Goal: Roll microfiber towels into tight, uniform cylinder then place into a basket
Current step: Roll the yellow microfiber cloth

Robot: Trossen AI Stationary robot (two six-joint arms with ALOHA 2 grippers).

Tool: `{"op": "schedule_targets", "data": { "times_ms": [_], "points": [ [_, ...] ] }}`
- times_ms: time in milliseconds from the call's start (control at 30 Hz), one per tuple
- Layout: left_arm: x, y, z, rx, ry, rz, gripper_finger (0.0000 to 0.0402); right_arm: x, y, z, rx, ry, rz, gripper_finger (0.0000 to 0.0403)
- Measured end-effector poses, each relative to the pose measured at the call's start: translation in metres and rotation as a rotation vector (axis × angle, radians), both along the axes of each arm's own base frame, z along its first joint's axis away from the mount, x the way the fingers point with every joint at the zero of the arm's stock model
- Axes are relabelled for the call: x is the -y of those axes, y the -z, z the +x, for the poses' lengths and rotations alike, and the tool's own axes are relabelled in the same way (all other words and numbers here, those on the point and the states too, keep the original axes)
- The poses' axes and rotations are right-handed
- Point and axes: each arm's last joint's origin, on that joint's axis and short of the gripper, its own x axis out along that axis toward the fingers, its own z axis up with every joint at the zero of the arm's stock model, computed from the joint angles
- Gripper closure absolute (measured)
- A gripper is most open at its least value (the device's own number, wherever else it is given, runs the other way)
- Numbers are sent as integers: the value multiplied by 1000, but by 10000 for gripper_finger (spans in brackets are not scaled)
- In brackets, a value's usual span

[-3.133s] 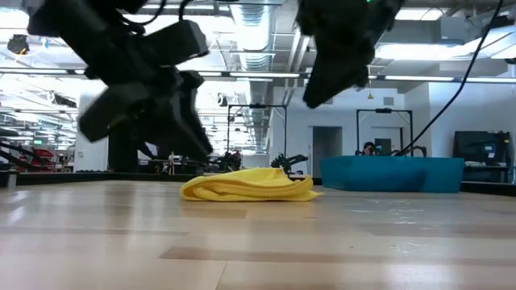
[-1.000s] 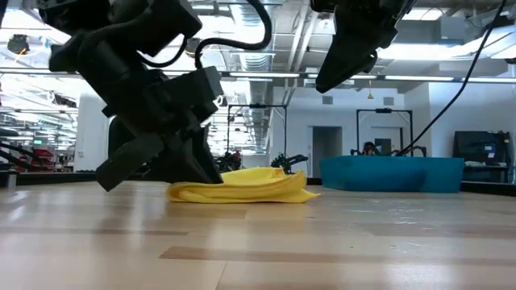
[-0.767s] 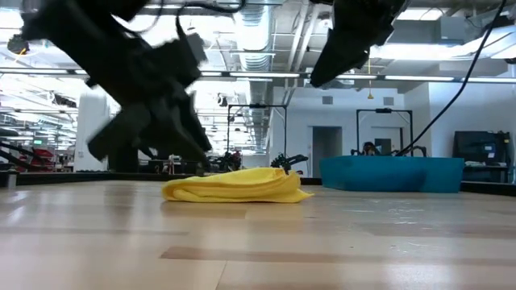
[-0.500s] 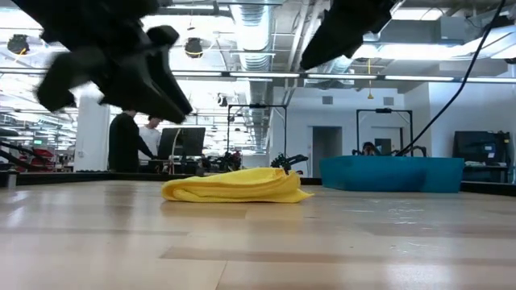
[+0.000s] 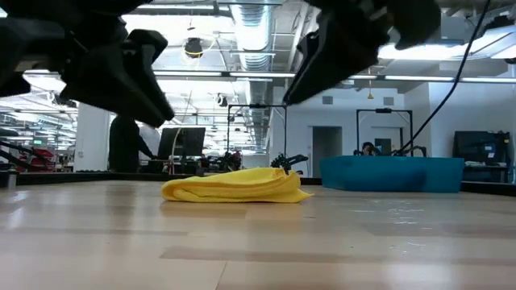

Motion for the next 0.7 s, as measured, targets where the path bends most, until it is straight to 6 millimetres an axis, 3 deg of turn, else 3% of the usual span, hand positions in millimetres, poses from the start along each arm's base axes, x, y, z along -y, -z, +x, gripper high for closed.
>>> {"op": "schedule_targets", "data": {
  "times_ms": [267, 433, 700],
  "points": [
    [-3, 5, -6, -69, -59, -69, 249, -2, 9, 25, -2, -48, -61, 215],
    [-2, 7, -5, -90, -34, -96, 205, -7, 27, 28, -64, -138, -148, 189],
    [1, 37, 5, -148, 8, 39, 191, -8, 57, 34, -132, -121, -159, 186]
  ]
}}
